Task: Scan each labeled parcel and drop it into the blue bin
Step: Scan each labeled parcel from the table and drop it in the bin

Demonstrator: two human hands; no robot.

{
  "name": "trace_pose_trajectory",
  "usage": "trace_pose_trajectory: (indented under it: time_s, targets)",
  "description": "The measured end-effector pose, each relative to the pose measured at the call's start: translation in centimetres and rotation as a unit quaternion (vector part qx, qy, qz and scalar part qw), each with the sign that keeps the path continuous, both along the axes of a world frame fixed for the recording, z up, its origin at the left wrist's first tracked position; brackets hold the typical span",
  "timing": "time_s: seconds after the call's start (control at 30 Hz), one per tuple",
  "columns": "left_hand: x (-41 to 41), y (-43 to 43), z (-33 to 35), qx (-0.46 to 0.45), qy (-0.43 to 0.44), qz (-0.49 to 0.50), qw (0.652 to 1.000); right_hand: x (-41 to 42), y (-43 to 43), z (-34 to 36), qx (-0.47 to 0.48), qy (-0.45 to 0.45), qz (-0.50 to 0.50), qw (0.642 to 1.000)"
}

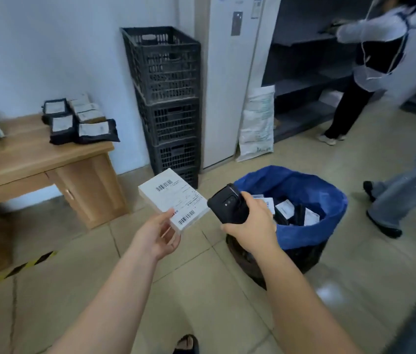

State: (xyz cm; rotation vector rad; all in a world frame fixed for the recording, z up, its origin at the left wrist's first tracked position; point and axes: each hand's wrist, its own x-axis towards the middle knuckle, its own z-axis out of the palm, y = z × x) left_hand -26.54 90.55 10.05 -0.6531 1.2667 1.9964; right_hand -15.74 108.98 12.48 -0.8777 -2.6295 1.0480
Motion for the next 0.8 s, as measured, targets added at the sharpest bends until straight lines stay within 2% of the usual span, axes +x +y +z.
trace_pose_trajectory:
  time_s: [0.17,0.4,0.57,0.8]
  targets:
    - [-8.4,8.2,-0.6,-0.012,0.030,-0.098,0.995,-4.9,4.9,-0.4,0.037,-0.055,-0.069,0.995]
    - [-11.5,16.5,-5.2,-0.040,-0.059,-0.199,0.977,-5.7,10.1,-4.7,-0.049,-0.105,-0.157,0.981]
    - [-12.8,23.2,-7.2,-0.062,-0.094,-0.216,0.970,-6.7,16.9,-7.0,-0.061,-0.111,-0.206,0.970]
    - [-14.8,35.8,-9.6,-0.106,-0.075,-0.223,0.966,-8.3,30.0,-9.5,-0.078,-0.121,-0.210,0.967]
